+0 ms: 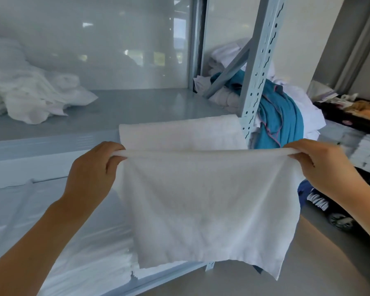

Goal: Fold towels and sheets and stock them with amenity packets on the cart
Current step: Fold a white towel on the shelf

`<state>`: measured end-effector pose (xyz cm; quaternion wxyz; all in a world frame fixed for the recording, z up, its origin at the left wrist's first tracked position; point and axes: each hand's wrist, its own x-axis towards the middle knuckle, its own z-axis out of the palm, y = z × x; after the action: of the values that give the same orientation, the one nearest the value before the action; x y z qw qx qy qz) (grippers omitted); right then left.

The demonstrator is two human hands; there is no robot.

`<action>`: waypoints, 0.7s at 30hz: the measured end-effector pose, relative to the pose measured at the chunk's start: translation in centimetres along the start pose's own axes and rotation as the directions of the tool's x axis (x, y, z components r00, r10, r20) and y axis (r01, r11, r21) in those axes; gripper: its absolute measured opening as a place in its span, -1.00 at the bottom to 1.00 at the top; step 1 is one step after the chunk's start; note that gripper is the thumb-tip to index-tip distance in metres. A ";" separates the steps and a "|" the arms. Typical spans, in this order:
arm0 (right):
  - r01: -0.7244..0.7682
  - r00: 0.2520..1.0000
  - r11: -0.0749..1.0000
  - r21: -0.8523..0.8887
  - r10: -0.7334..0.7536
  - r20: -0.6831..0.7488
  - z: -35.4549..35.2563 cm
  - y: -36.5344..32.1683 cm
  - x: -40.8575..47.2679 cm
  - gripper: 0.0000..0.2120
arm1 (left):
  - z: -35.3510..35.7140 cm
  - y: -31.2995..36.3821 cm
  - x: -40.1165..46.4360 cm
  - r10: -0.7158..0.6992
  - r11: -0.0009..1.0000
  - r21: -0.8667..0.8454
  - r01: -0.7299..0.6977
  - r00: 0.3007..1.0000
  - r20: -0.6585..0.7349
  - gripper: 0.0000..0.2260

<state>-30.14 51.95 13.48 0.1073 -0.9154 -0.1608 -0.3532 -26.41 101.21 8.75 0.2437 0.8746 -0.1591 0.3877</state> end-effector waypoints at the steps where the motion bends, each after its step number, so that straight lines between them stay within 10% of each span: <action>1: 0.002 1.000 1.000 -0.009 -0.002 -0.015 0.0 0.1 0.2 -0.76 | -0.2 -0.2 0.2 0.005 1.000 -0.006 -0.005 1.000 -0.013 -0.90; 21: 0.131 0.978 0.988 0.086 -0.114 -0.175 13.9 3.2 20.7 -0.87 | 1.5 -9.7 13.1 -0.030 0.982 0.181 0.061 0.985 -0.170 -0.60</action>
<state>-5.97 57.84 17.15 0.1428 -0.8641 -0.2241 -0.4275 -12.46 107.28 14.78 0.1823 0.8616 -0.0812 0.4666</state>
